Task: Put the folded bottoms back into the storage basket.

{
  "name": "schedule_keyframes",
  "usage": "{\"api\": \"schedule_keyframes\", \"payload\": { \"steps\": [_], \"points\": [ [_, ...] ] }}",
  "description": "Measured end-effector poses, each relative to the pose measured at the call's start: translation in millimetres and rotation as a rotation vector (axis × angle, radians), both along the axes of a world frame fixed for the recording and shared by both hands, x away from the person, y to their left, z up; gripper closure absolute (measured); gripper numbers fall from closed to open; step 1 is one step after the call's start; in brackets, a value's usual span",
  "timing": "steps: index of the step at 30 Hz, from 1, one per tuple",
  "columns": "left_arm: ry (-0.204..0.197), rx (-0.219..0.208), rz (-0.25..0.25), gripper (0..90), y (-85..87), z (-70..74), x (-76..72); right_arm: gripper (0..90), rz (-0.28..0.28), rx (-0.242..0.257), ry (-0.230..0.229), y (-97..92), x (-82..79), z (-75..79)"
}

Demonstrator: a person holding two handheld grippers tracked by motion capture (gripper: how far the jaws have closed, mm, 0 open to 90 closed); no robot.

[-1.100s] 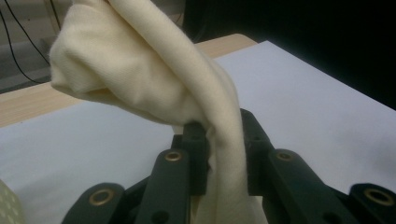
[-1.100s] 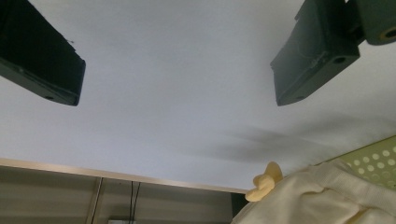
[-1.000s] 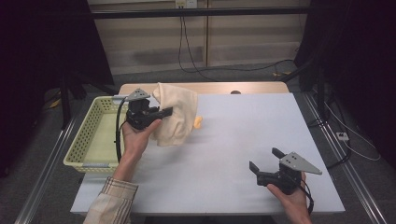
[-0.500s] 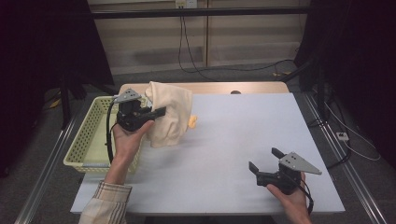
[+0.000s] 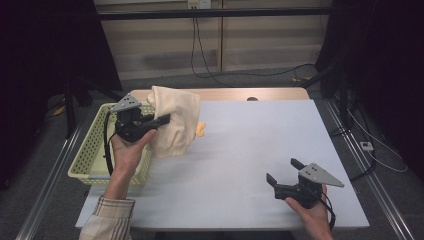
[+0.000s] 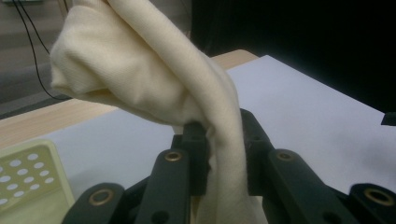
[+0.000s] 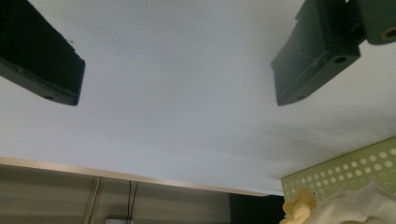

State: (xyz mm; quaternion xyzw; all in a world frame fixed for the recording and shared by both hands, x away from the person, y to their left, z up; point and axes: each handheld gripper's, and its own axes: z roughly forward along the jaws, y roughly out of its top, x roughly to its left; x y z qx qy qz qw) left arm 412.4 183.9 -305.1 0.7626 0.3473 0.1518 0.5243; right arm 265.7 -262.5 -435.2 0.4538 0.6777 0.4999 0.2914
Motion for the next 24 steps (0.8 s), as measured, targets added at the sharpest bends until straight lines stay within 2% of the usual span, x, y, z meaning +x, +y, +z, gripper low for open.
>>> {"api": "schedule_keyframes", "payload": {
  "steps": [12,17,24],
  "points": [
    [-0.028,0.014,0.015,77.1,13.9,11.5,-16.3,1.9,-0.008,-0.001,-0.008,-1.9,-0.8,0.9],
    [-0.029,0.000,0.034,77.1,27.6,14.4,-21.5,2.0,-0.003,-0.005,-0.010,-0.5,-0.5,0.6],
    [-0.035,-0.022,0.052,77.0,35.1,18.1,-23.0,2.0,-0.005,-0.001,-0.007,-1.0,-0.7,0.7]
  ]
}}
